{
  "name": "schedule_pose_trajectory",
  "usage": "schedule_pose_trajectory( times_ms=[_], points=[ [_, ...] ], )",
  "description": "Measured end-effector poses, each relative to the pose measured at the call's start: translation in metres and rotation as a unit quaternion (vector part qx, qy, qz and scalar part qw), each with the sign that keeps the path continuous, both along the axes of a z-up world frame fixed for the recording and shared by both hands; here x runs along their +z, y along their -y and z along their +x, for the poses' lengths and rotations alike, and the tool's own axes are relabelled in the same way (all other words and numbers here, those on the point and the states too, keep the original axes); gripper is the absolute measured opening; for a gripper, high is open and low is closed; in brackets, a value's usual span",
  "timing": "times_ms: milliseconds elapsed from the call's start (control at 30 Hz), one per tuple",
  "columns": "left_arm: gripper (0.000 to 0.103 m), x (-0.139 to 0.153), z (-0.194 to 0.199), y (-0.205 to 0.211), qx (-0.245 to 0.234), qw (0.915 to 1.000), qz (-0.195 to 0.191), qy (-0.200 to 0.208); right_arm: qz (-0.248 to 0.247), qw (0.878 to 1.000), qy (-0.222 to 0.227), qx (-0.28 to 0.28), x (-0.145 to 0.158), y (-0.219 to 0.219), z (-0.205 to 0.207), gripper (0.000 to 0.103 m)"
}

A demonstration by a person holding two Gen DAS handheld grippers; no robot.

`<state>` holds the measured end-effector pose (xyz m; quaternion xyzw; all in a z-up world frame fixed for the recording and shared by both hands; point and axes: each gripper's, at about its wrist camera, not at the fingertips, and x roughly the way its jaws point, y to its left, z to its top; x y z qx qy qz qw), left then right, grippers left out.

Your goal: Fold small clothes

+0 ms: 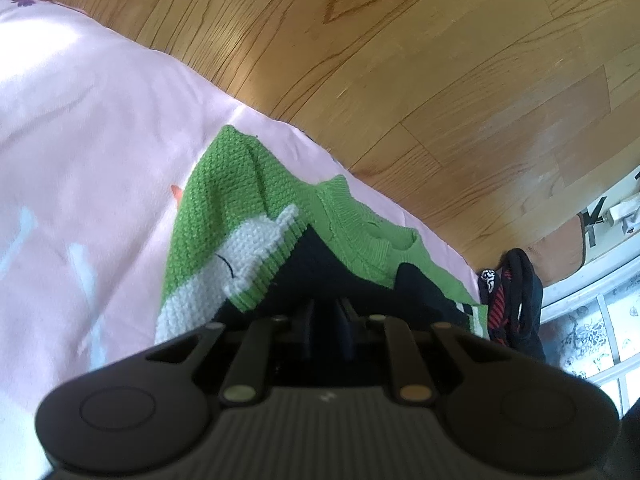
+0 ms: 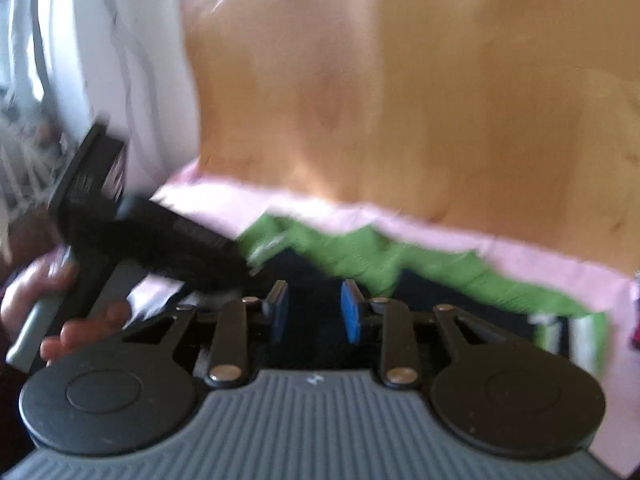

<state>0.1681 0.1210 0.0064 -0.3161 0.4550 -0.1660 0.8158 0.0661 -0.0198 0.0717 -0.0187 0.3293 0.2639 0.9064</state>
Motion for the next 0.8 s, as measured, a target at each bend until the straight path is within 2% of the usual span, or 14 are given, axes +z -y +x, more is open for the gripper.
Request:
schedule_pose_trajectory(
  times_ms=[67,100,133,167,233,267,300,367,433,500,600,700,800],
  points=[
    [0.014,0.0,0.0,-0.002,0.001,1.0,-0.003,-0.001,-0.014,0.998,-0.052,0.026,-0.024,-0.012,-0.008,0.029],
    [0.014,0.0,0.001,-0.002,0.001,1.0,-0.002,-0.001,-0.023,0.998,-0.044,0.029,-0.034,-0.013,-0.02,0.029],
    [0.014,0.0,0.001,-0.001,0.001,1.0,-0.001,-0.001,-0.039,0.999,-0.014,0.028,-0.035,-0.013,-0.036,0.029],
    [0.014,0.0,0.001,-0.001,0.001,1.0,0.001,-0.001,-0.044,0.999,-0.009,0.023,-0.033,-0.009,-0.046,0.029],
    [0.016,0.003,-0.001,-0.001,0.004,1.0,0.008,-0.001,-0.007,0.999,-0.032,0.002,-0.024,0.013,-0.06,0.03],
    [0.022,0.006,-0.002,-0.002,0.007,0.9999,0.009,-0.001,0.011,0.999,-0.037,-0.006,-0.018,0.026,-0.07,0.03],
    [0.036,0.012,-0.005,-0.003,0.015,0.9998,0.011,0.006,0.022,0.999,-0.035,-0.016,-0.012,0.04,-0.083,0.03],
    [0.054,0.03,-0.015,-0.007,0.037,0.9983,0.027,0.034,0.031,0.998,-0.017,-0.043,0.001,0.073,-0.115,0.03],
    [0.054,0.051,-0.029,-0.009,0.052,0.995,0.043,0.075,0.042,0.996,-0.011,-0.077,0.009,0.104,-0.146,0.03],
    [0.056,0.069,-0.042,-0.01,0.054,0.9927,0.036,0.102,0.048,0.993,-0.016,-0.109,0.011,0.134,-0.177,0.031],
    [0.06,0.086,-0.071,-0.006,0.038,0.9911,0.041,0.121,0.04,0.99,-0.023,-0.133,0.008,0.166,-0.217,0.033],
    [0.066,0.094,-0.115,-0.004,0.007,0.9878,0.083,0.131,0.062,0.989,-0.034,-0.132,0.0,0.184,-0.246,0.036],
    [0.069,0.092,-0.168,-0.016,-0.01,0.9859,0.12,0.116,0.083,0.989,-0.045,-0.113,-0.003,0.194,-0.264,0.036]
  ],
)
